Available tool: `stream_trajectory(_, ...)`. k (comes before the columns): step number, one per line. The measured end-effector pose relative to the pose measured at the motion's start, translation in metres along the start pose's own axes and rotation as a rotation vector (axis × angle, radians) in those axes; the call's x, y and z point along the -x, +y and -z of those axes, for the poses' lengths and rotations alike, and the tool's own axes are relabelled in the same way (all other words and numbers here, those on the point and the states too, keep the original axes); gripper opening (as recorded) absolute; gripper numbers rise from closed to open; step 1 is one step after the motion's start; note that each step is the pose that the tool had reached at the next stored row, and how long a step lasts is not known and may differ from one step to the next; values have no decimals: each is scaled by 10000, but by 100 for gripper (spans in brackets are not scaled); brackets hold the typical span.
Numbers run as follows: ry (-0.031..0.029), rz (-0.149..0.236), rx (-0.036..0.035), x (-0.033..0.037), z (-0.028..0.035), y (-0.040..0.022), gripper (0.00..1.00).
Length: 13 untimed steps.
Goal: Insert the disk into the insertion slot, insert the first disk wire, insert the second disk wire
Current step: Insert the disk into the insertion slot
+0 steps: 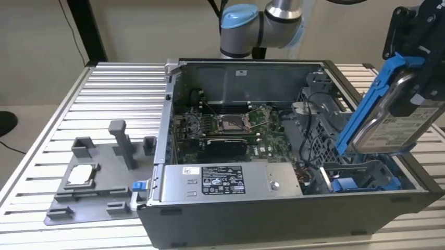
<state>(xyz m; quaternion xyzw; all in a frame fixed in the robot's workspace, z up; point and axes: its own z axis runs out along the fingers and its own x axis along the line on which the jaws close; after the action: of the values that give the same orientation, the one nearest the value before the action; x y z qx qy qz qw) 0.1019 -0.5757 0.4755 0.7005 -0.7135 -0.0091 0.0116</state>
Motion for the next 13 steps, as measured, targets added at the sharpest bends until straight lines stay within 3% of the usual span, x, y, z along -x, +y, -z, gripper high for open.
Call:
stream_trajectory(8, -1, 1, -34, -37, -115, -5, 0)
stream_trajectory(13, -99, 3, -32, -50, -181, -7, 0)
